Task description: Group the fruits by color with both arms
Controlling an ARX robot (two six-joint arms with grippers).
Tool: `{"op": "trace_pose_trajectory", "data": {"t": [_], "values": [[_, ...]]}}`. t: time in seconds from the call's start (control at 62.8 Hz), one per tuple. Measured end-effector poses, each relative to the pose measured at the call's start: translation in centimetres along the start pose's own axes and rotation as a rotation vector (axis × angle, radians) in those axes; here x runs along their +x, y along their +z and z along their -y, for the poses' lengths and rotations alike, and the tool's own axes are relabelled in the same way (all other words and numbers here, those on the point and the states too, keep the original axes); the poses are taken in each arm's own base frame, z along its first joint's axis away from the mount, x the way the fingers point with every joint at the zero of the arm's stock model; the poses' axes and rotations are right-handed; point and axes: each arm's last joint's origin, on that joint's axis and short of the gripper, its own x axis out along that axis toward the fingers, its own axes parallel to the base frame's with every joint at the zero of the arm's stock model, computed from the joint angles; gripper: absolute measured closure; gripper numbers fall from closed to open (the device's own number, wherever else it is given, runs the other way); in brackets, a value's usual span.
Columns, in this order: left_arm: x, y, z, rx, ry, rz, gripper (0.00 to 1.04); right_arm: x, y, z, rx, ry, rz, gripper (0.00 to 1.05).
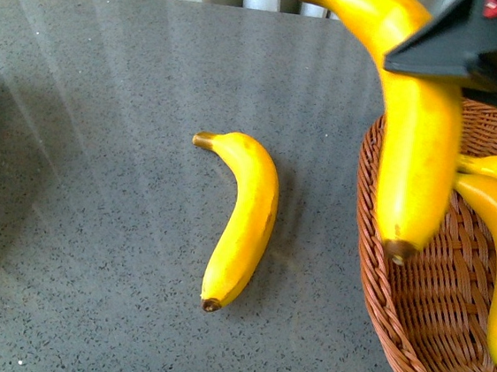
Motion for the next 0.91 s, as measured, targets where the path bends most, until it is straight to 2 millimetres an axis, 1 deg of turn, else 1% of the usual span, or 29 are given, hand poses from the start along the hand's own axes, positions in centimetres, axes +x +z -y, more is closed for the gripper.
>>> {"op": "trace_pose_trajectory", "data": {"t": [0.127,0.191,0.255,0.493,0.684,0.78,0.859,0.907], "values": [[0.0,0.0,0.0,0.000,0.000,0.000,0.09,-0.7,-2.1,2.3,0.075,-0.100,-0.016,0.73],[0.0,0.0,0.0,0.000,0.000,0.000,0.09,-0.8,-3.1,3.0,0.096,-0.138,-0.031,0.73],[0.0,0.0,0.0,0.000,0.000,0.000,0.09,-0.8,-3.7,3.4,0.105,-0.171,-0.038,0.73],[0.0,0.0,0.0,0.000,0.000,0.000,0.09,-0.8,-4.3,4.8,0.171,-0.308,-0.005,0.73],[0.0,0.0,0.0,0.000,0.000,0.000,0.09,0.1,-5.0,5.4,0.204,-0.341,-0.015,0.73],[0.0,0.0,0.0,0.000,0.000,0.000,0.09,0.5,-5.1,5.8,0.227,-0.348,-0.015,0.73],[0.0,0.0,0.0,0.000,0.000,0.000,0.09,1.5,-5.1,6.2,0.244,-0.356,-0.032,0.73],[0.0,0.0,0.0,0.000,0.000,0.000,0.09,1.6,-5.0,6.3,0.244,-0.362,-0.031,0.73]]}}
